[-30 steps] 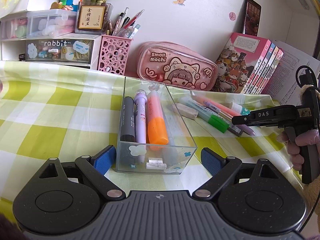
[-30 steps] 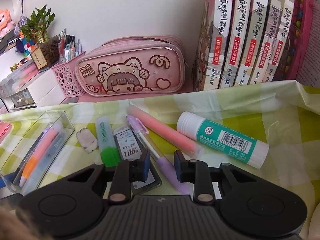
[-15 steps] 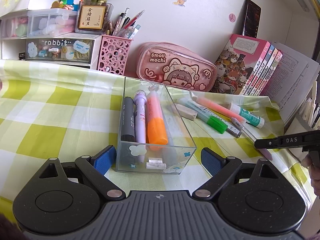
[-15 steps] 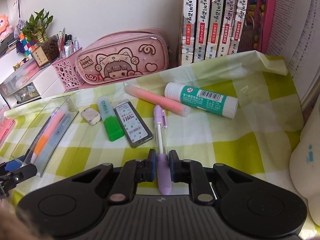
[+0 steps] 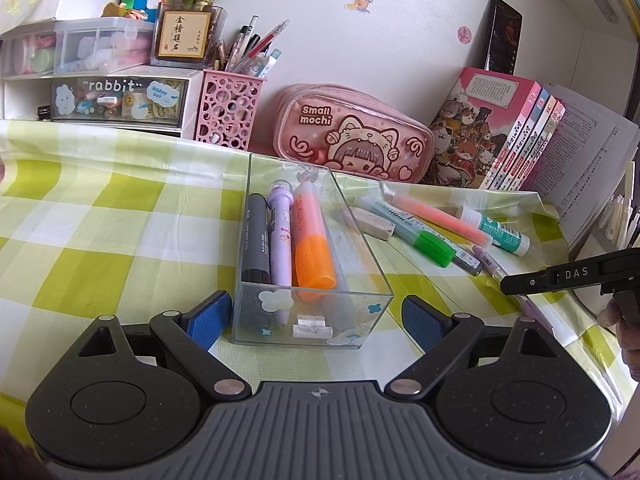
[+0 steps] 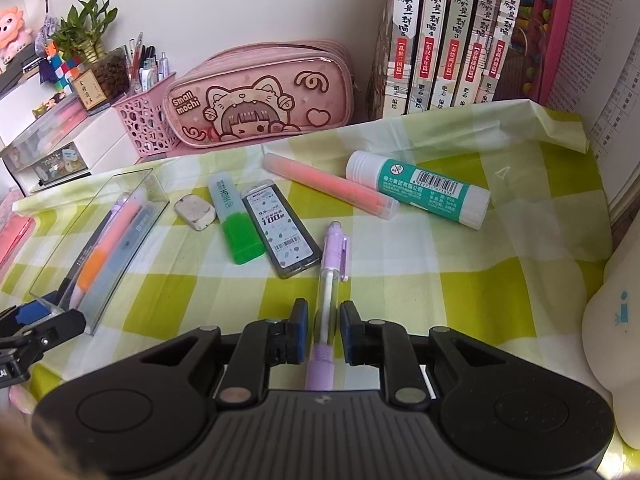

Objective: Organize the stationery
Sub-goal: 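Grasp the lavender pen with the right gripper and lift it, then lower the lavender pen into the clear tray and open the right gripper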

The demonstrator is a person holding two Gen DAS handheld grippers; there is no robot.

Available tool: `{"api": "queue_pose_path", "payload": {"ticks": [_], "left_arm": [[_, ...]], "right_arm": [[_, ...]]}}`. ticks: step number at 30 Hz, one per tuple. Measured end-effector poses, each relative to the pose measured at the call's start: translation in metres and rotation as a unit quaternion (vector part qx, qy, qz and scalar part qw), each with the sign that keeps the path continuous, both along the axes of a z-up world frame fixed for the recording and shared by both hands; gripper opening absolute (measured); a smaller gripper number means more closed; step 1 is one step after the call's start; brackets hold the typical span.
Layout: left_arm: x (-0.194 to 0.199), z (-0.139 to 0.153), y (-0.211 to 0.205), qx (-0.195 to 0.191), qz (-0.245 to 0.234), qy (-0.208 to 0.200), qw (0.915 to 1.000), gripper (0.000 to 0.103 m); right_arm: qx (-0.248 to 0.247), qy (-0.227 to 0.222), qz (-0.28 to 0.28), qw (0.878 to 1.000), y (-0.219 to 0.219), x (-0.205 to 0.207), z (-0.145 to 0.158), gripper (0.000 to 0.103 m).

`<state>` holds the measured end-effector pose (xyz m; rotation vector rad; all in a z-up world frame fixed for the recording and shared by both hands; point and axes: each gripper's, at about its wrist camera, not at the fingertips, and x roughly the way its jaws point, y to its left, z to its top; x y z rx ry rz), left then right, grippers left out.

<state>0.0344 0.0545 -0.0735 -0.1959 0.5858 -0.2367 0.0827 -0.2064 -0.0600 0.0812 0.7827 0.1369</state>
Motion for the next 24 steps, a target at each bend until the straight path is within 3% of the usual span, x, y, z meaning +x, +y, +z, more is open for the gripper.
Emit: {"api": "queue_pose_path", "payload": {"ticks": [15, 19, 24], "left_arm": [[0.000, 0.000, 0.000, 0.000, 0.000, 0.000, 1.0000, 0.088], [0.000, 0.000, 0.000, 0.001, 0.000, 0.000, 1.0000, 0.088], [0.000, 0.000, 0.000, 0.000, -0.001, 0.000, 1.0000, 0.088]], "right_arm": [[-0.097, -0.026, 0.003, 0.995, 0.026, 0.013, -0.003, 0.049], [-0.093, -0.028, -0.005, 0.995, 0.027, 0.011, -0.004, 0.047], [-0.037, -0.019, -0.023, 0.999, 0.017, 0.007, -0.001, 0.047]]}}
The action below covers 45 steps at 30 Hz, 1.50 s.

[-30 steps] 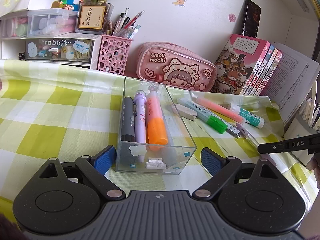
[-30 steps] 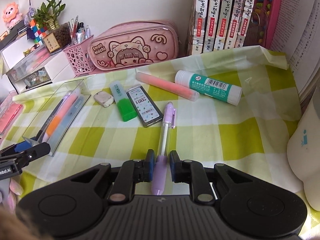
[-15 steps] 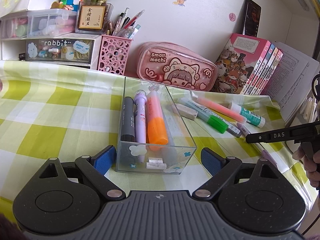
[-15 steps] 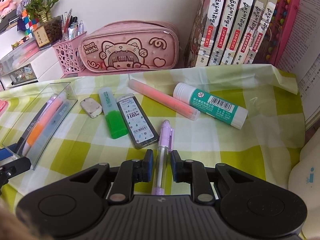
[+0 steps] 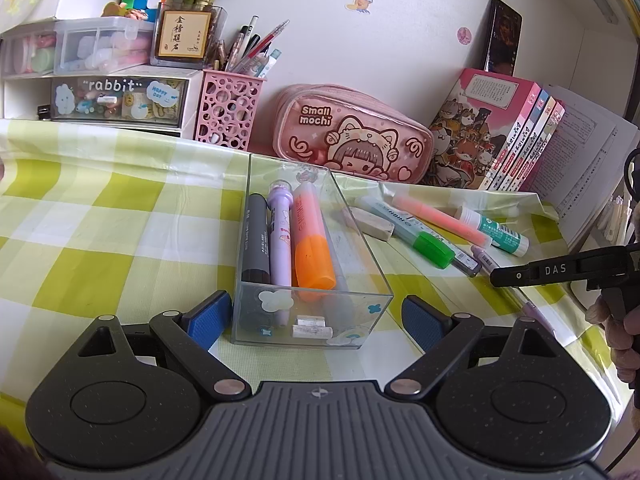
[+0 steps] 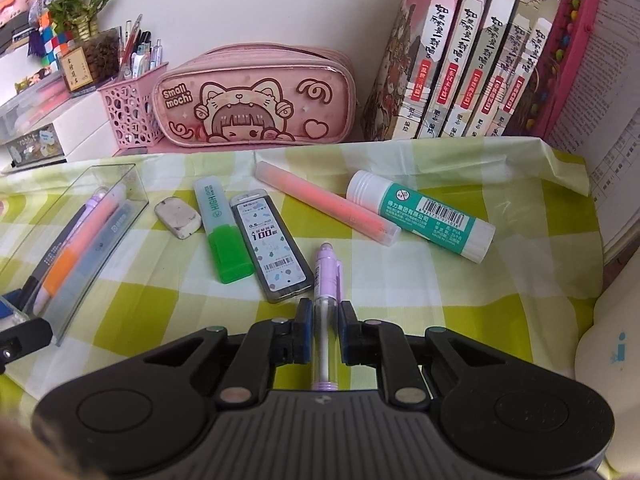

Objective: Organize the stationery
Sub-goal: 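Lower the lavender pen into the clear tray and open the right gripper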

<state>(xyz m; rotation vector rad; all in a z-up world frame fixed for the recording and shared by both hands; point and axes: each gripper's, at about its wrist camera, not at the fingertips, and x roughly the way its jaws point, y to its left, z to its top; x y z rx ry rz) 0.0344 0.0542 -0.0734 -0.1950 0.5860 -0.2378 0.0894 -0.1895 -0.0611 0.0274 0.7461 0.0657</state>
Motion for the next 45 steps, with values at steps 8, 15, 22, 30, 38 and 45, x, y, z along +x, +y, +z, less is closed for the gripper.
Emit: {"api": "queue_pose_path", "payload": {"ticks": [8, 15, 22, 30, 38, 45], "left_arm": [[0.000, 0.000, -0.001, 0.000, 0.000, 0.000, 1.0000, 0.088], [0.000, 0.000, 0.000, 0.000, 0.000, 0.000, 1.0000, 0.088], [0.000, 0.000, 0.000, -0.001, 0.000, 0.000, 1.0000, 0.088], [0.000, 0.000, -0.001, -0.001, -0.001, -0.001, 1.0000, 0.088], [-0.001, 0.001, -0.001, -0.001, 0.000, -0.001, 1.0000, 0.088], [-0.001, 0.000, -0.001, -0.001, 0.000, -0.001, 1.0000, 0.088]], "right_arm": [[0.094, -0.005, -0.005, 0.996, -0.006, -0.007, 0.013, 0.047], [0.176, -0.003, 0.012, 0.984, 0.011, 0.002, 0.021, 0.047], [0.234, 0.003, 0.027, 0.972, 0.040, 0.019, 0.027, 0.047], [0.309, 0.023, 0.037, 0.950, 0.066, 0.037, 0.031, 0.047], [0.331, 0.059, 0.063, 0.940, 0.098, 0.059, 0.033, 0.047], [0.352, 0.109, 0.042, 0.929, 0.111, 0.085, 0.020, 0.047]]}}
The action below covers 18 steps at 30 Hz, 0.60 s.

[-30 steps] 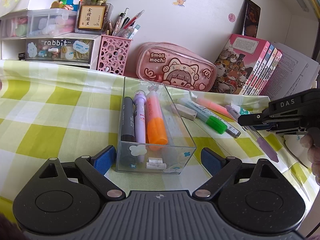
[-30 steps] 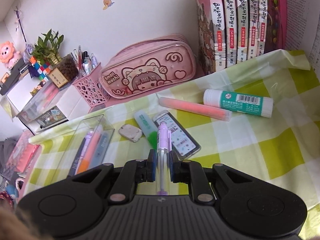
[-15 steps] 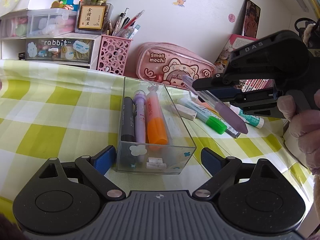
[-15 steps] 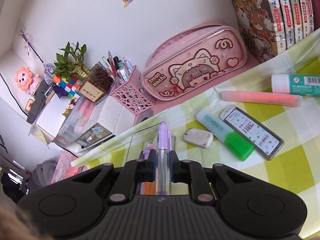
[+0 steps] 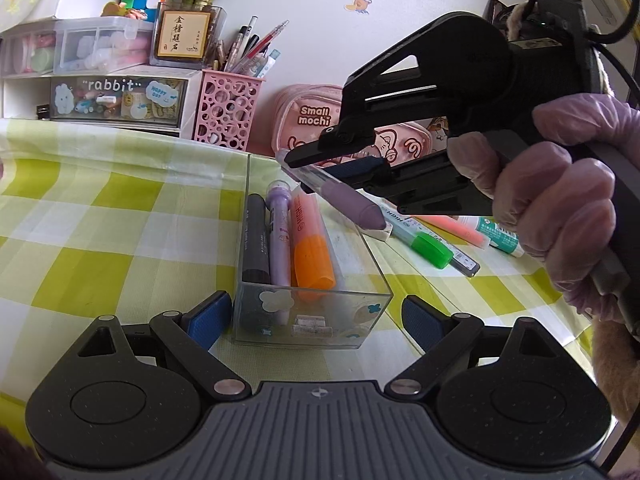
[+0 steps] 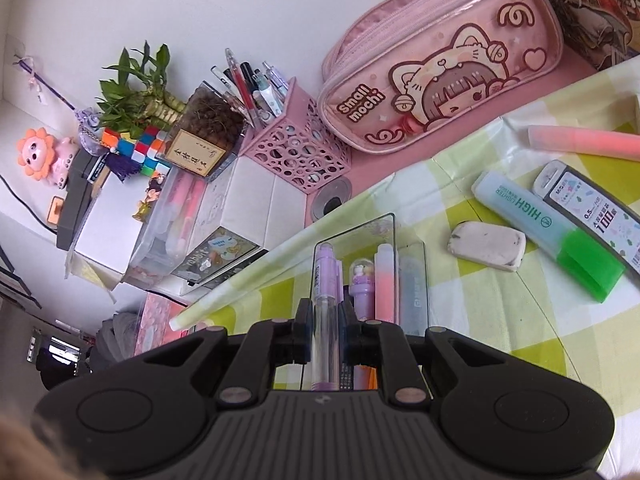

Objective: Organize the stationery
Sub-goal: 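Lower the lavender pen into the clear tray and open the right gripper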

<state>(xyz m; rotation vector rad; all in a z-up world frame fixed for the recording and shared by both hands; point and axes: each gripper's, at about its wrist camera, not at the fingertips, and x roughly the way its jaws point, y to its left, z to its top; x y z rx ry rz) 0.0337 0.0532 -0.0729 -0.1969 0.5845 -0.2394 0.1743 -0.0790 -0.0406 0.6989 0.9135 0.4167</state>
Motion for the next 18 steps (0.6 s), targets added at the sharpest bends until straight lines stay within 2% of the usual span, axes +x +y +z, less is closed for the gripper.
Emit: {"api": "queue_pose_path", "payload": {"ticks": [6, 18], "left_arm": [[0.000, 0.000, 0.000, 0.000, 0.000, 0.000, 1.0000, 0.088], [0.000, 0.000, 0.000, 0.000, 0.000, 0.000, 1.0000, 0.088]], "right_arm": [[0.013, 0.033, 0.009, 0.999, 0.010, 0.011, -0.008, 0.050], [0.010, 0.012, 0.021, 1.000, 0.008, 0.003, -0.002, 0.051]]}}
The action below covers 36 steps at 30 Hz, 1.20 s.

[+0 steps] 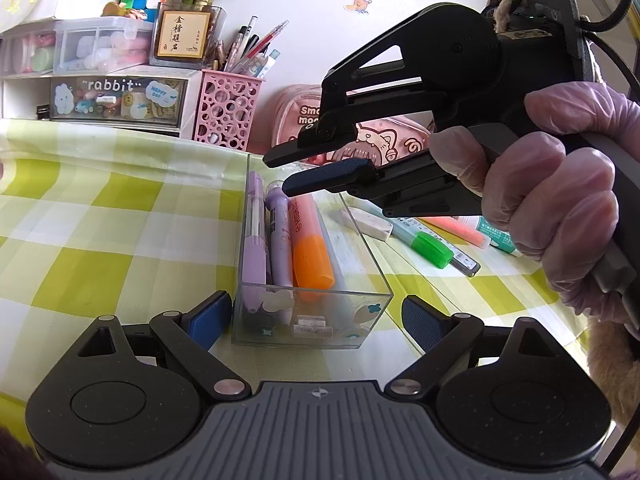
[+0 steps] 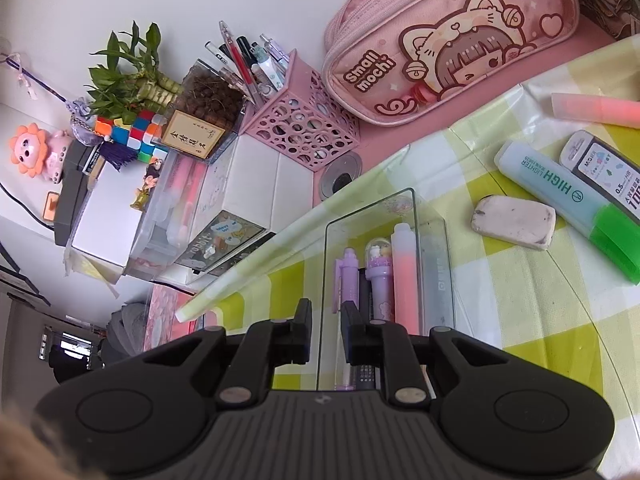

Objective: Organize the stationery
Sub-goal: 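Lower the lavender pen into the clear tray and open the right gripper, then move the right tool to the pink highlighter stick near the glue stick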

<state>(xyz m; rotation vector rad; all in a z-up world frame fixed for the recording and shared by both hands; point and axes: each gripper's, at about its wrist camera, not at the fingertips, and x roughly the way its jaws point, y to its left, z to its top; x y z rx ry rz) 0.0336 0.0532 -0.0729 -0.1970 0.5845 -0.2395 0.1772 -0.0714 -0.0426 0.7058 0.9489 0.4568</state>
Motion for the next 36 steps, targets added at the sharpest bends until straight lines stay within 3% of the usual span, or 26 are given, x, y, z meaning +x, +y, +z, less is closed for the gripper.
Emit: {"api": "queue_pose_path", "payload": {"ticks": [14, 22, 30, 36], "left_arm": [[0.000, 0.000, 0.000, 0.000, -0.001, 0.000, 1.0000, 0.088], [0.000, 0.000, 0.001, 0.000, -0.001, 0.000, 1.0000, 0.088], [0.000, 0.000, 0.000, 0.000, -0.001, 0.000, 1.0000, 0.089], [0.000, 0.000, -0.001, 0.000, -0.001, 0.000, 1.0000, 0.089]], "right_arm": [[-0.036, -0.048, -0.014, 0.998, -0.022, -0.024, 0.017, 0.055], [-0.080, -0.075, -0.050, 0.993, -0.049, -0.048, 0.014, 0.067], [-0.182, -0.108, -0.072, 0.975, -0.071, -0.068, 0.002, 0.080], [-0.212, -0.114, -0.073, 0.968, -0.084, -0.078, -0.007, 0.086]]}}
